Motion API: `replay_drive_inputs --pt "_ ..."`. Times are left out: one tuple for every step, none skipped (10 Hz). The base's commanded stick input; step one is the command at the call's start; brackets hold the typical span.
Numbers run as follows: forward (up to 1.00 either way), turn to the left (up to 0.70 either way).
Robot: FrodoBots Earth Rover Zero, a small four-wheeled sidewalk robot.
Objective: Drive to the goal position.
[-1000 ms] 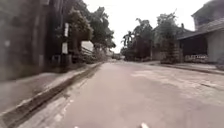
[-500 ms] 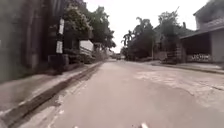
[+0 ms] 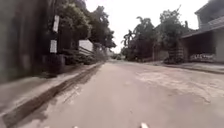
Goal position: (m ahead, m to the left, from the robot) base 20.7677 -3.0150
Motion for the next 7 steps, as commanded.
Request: replay_drive_inputs --pt "0.7 0.0" --pt "0.7 0.0" --pt "0.7 0.0" --pt "0.7 0.0" --pt "0.7 0.1" --pt "0.7 0.33" --pt "0.7 0.06"
